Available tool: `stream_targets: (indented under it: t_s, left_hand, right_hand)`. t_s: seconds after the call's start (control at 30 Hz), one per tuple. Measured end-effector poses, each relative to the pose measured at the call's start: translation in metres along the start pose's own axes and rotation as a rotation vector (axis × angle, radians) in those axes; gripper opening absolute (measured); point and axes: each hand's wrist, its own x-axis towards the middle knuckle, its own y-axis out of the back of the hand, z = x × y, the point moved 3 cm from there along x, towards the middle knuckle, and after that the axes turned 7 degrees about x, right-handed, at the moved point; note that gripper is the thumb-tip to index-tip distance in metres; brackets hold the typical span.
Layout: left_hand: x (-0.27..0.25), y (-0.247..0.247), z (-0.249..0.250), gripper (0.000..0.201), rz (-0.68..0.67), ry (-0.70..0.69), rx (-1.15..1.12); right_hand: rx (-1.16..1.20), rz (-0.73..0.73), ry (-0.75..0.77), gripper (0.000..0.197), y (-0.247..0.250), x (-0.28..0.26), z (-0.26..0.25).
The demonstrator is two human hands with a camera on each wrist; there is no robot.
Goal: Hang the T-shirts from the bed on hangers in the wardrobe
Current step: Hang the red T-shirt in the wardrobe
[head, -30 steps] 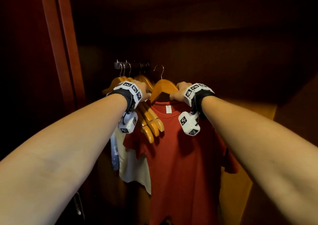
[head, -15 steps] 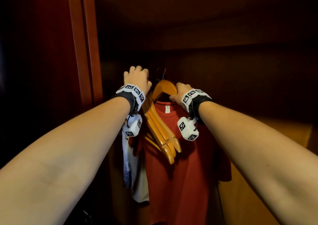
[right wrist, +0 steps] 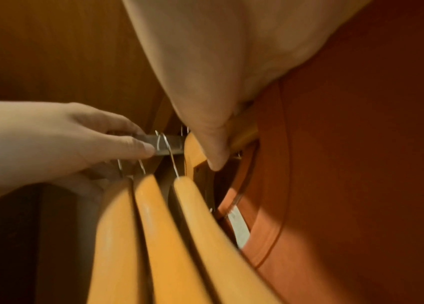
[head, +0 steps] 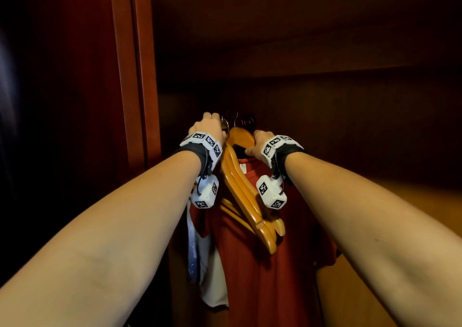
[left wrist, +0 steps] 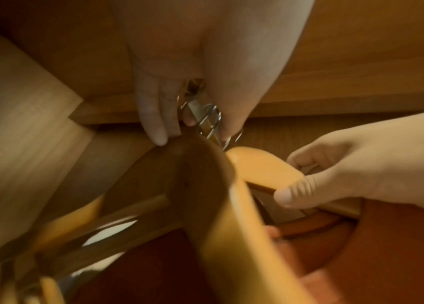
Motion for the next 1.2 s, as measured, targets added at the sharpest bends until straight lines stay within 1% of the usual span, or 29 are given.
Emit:
stream_targets:
  t_s: [0.1, 0.23, 0.33, 0.43, 0.47, 0.53, 0.63, 0.67, 0.73, 0.8, 0.9, 0.97, 1.13, 1.2]
  left_hand:
    - [-0.001, -0.002, -0.002, 0.043, 0.014, -0.013, 0.009]
    - [-0.005, -0.003, -0.003, 0.042, 0.035, -0.006, -0.013]
    - [-0.006, -0.003, -0.002, 0.044, 0.032, 0.005, -0.023]
    - [-0.009, -0.004, 0.0, 0.055, 0.008, 0.014, -0.008]
    - [-0.01, -0.004, 0.0, 0.059, 0.004, 0.019, -0.006]
    - [-0.011, -0.004, 0.0, 0.062, 0.006, 0.025, -0.018]
    - [-0.014, -0.004, -0.002, 0.064, 0.019, 0.034, -0.035]
    - [-0.014, -0.005, -0.003, 0.064, 0.023, 0.033, -0.039]
    - [-0.015, -0.004, -0.004, 0.064, 0.027, 0.031, -0.043]
    - [-0.016, -0.003, -0.005, 0.064, 0.024, 0.034, -0.05]
    - [-0.016, -0.003, -0.005, 0.064, 0.016, 0.031, -0.051]
    - [-0.016, -0.003, -0.005, 0.063, 0.018, 0.026, -0.051]
    - [-0.015, -0.005, -0.005, 0.064, 0.022, 0.035, -0.041]
    - [-0.015, -0.006, -0.005, 0.064, 0.029, 0.04, -0.045]
  right_hand:
    - [-0.055, -0.043, 0.002, 0.05, -0.013, 0.003, 0.001]
    - [-0.13, -0.123, 0.015, 0.058, -0.03, 0.005, 0.005]
    - [-0.188, -0.151, 0.002, 0.052, -0.031, 0.004, 0.007]
    - [-0.229, -0.174, -0.023, 0.046, -0.026, 0.002, 0.008]
    - [-0.229, -0.166, -0.017, 0.045, -0.024, 0.0, 0.008]
    - [-0.183, -0.102, 0.008, 0.038, -0.02, 0.0, 0.006]
    - [-0.037, 0.023, 0.081, 0.011, -0.015, -0.003, -0.002]
    - [0.005, 0.044, 0.096, 0.008, -0.014, -0.004, -0.005]
    - [0.039, 0.044, 0.102, 0.014, -0.017, -0.006, -0.01]
    - [0.014, 0.026, 0.078, 0.021, -0.021, -0.009, -0.014]
    - [-0.041, 0.006, 0.045, 0.027, -0.027, -0.01, -0.019]
    - [-0.034, -0.015, 0.022, 0.031, -0.03, -0.01, -0.021]
    - [0.054, -0.12, -0.003, 0.046, -0.039, -0.015, -0.022]
    - [0.098, -0.137, -0.027, 0.051, -0.043, -0.014, -0.021]
